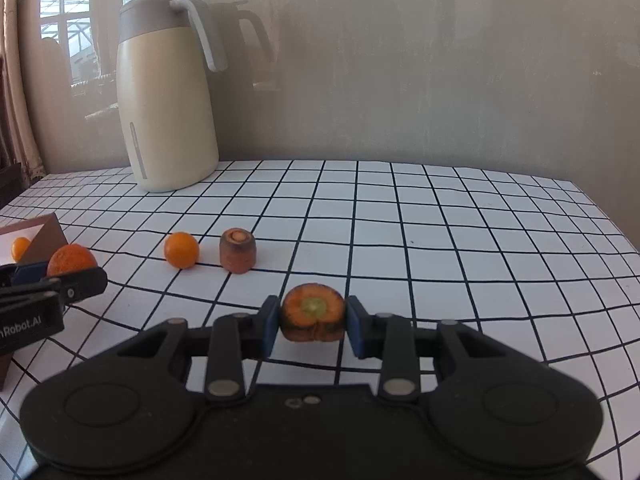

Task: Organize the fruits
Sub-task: 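Carry the large orange and carrot piece into the tray and open both grippers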

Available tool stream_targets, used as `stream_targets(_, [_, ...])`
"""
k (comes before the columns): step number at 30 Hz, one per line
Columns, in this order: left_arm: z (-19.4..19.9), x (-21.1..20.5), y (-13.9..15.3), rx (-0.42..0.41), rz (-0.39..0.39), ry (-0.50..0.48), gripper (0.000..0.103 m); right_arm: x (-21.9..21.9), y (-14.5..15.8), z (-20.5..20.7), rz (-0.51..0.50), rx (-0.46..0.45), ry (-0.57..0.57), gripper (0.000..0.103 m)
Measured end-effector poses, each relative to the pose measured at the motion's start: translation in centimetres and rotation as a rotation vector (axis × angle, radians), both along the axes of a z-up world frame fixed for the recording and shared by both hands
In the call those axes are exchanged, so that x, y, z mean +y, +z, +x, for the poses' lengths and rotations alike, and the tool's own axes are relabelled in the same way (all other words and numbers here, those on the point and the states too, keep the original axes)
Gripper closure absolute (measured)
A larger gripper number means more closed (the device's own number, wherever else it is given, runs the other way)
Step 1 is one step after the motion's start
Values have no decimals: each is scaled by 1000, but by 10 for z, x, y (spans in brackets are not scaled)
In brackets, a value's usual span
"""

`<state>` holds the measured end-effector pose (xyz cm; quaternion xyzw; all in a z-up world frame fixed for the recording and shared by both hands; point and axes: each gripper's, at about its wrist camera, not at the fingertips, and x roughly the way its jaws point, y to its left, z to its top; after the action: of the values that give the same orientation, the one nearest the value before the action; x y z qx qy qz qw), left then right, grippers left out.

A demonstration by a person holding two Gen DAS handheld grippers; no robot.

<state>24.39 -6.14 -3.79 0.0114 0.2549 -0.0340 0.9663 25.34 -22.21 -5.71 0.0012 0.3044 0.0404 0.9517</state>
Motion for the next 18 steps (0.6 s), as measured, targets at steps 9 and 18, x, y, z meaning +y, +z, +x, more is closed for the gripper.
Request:
stream_targets(9, [-45,25,25,-49,18,4,62,31,21,-38,14,-46,33,77])
stream_targets(18, [-92,67,41,-92,55,61,62,68,47,-73,28,-110,121,77])
